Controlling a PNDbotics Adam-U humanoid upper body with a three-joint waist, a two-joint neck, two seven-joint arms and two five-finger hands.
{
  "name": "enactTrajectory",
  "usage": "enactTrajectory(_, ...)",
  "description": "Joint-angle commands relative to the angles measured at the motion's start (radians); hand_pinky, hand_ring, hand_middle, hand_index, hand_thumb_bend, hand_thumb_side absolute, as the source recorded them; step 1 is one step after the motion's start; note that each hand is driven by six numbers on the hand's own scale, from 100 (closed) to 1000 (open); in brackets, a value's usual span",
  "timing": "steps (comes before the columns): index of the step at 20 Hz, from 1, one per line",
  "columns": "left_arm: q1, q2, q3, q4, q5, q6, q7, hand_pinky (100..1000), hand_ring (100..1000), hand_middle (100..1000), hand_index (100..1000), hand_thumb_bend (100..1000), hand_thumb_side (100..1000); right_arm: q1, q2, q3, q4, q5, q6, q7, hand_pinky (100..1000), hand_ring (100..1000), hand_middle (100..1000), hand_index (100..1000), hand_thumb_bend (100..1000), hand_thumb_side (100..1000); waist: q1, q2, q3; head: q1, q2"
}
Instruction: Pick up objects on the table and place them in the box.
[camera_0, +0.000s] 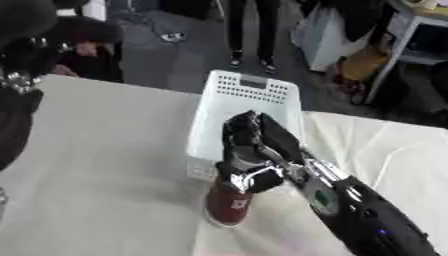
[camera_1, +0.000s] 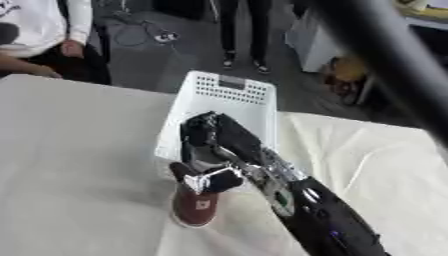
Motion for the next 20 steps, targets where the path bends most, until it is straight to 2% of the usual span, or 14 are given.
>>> enactTrajectory(1, -0.007, 0.011, 0.006, -0.016, 0.002, -0.002, 0.0, 882, 796, 905, 933, 331, 823, -0.004, -0.035, 0.008, 0.017, -0.036, -0.07, 0.059, 100, 100, 100, 119, 100, 665, 0.011, -0.014, -0.004, -0.002, -0.004)
enactTrajectory(5, 0.001, 0.013, 0.008, -0.016, 0.0, 0.0, 0.001, 881, 796, 905, 933, 328, 826, -0.032, -0.076, -0.029, -0.023, -0.132, -0.049, 0.291, 100, 100, 100, 114, 100, 684, 0.015, -0.019, -0.01, -0.011, 0.001)
enactTrajectory(10, 0.009, 0.016, 0.009, -0.016, -0.002, -0.002, 0.003, 881, 796, 905, 933, 327, 826, -0.057, -0.097, -0.056, -0.142, -0.303, 0.077, 0.522, 100, 100, 100, 111, 100, 681, 0.021, -0.022, -0.019, -0.026, 0.005)
enactTrajectory(14, 0.011, 0.017, 0.012, -0.016, -0.001, -0.006, 0.007, 882, 797, 904, 932, 330, 823, -0.075, -0.114, -0.073, -0.219, -0.421, 0.166, 0.619, 100, 100, 100, 110, 100, 670, 0.025, -0.022, -0.023, -0.03, 0.006)
enactTrajectory(19, 0.01, 0.017, 0.014, -0.016, 0.001, -0.016, 0.015, 885, 798, 902, 928, 345, 806, -0.102, -0.142, -0.095, -0.281, -0.502, 0.234, 0.653, 100, 100, 100, 110, 100, 655, 0.026, -0.021, -0.024, -0.034, 0.006)
enactTrajectory(20, 0.009, 0.016, 0.014, -0.016, 0.002, -0.019, 0.017, 886, 798, 902, 928, 348, 808, -0.106, -0.148, -0.099, -0.288, -0.513, 0.243, 0.653, 100, 100, 100, 111, 100, 681, 0.026, -0.021, -0.023, -0.034, 0.005)
